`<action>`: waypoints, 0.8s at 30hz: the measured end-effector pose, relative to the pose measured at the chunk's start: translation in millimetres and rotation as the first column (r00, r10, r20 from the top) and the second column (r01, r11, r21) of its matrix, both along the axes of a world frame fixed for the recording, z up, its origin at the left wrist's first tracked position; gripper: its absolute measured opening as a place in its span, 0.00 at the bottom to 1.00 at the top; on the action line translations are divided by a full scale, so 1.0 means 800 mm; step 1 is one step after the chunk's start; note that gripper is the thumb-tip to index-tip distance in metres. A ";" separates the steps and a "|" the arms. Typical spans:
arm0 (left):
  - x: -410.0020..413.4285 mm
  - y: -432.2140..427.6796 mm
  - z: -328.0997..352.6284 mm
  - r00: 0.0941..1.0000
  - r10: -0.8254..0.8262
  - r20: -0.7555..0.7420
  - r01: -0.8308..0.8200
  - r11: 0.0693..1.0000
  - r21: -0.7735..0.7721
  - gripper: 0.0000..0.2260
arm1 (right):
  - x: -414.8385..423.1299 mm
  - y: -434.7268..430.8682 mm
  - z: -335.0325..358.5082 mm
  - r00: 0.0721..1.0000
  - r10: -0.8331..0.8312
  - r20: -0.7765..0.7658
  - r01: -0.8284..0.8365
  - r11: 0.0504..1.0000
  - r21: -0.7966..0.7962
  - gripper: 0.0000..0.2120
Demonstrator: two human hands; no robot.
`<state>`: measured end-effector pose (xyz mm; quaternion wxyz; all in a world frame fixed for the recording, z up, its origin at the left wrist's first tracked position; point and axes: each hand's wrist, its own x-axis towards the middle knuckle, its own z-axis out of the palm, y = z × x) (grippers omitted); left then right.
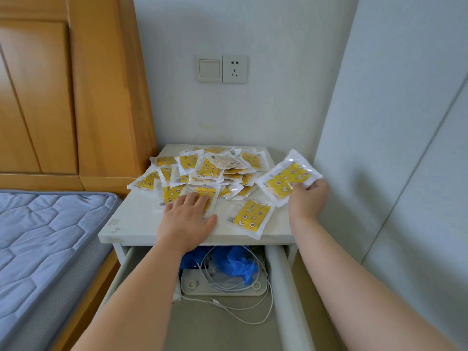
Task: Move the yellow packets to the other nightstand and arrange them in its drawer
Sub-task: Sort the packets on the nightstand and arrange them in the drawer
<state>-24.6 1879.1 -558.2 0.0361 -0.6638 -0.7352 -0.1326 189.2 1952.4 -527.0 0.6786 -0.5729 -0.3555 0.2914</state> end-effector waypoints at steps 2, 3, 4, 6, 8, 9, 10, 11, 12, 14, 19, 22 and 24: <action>0.000 0.000 0.000 1.000 0.001 0.000 -0.001 1.000 -0.005 0.26 | -0.004 -0.005 -0.010 0.992 0.123 -0.008 -0.123 0.986 -0.109 0.13; 0.000 0.000 0.000 1.000 0.001 0.001 -0.001 1.000 -0.005 0.26 | -0.007 -0.011 -0.012 0.981 0.189 -0.037 -0.192 0.968 -0.159 0.17; 0.001 0.000 0.000 1.000 0.000 0.003 0.000 1.000 -0.006 0.26 | -0.008 -0.018 -0.014 0.967 0.251 -0.040 -0.254 0.947 -0.199 0.20; 0.000 -0.001 0.000 1.000 0.001 0.004 -0.001 1.000 -0.011 0.26 | -0.006 -0.033 -0.014 0.923 0.365 0.121 -0.324 0.908 -0.267 0.21; 0.001 -0.001 0.000 1.000 0.003 0.001 -0.003 1.000 -0.010 0.26 | 0.000 -0.047 -0.007 0.784 0.435 0.443 -0.322 0.895 -0.309 0.17; 0.001 0.000 0.000 1.000 0.002 0.001 -0.002 1.000 -0.008 0.26 | 0.002 -0.053 -0.002 0.673 0.434 0.599 -0.309 0.901 -0.305 0.16; 0.001 0.000 0.000 1.000 0.001 0.002 -0.001 1.000 -0.007 0.26 | 0.006 -0.055 0.002 0.549 0.425 0.720 -0.301 0.904 -0.304 0.16; 0.001 0.001 0.000 1.000 0.000 0.002 0.000 1.000 -0.008 0.26 | 0.008 -0.058 0.007 0.411 0.419 0.809 -0.291 0.902 -0.319 0.18; 0.001 0.001 0.000 1.000 0.000 0.001 0.000 1.000 -0.008 0.26 | 0.009 -0.059 0.011 0.275 0.426 0.862 -0.289 0.892 -0.349 0.22; 0.000 0.001 -0.002 1.000 0.002 -0.001 -0.002 1.000 -0.004 0.25 | 0.008 -0.061 0.021 0.021 0.517 0.856 -0.325 0.813 -0.484 0.29; -0.001 0.001 -0.005 1.000 -0.007 0.000 0.007 1.000 0.015 0.23 | 0.003 -0.057 0.017 -0.151 0.690 0.708 -0.412 0.607 -0.680 0.26; -0.001 0.001 -0.005 1.000 -0.012 0.007 0.012 1.000 0.026 0.23 | -0.009 -0.062 0.011 -0.147 0.657 0.739 -0.362 0.660 -0.658 0.40; -0.001 0.000 -0.004 1.000 -0.011 0.013 0.010 0.999 0.033 0.22 | -0.020 -0.068 0.005 -0.202 0.574 0.793 -0.288 0.739 -0.608 0.44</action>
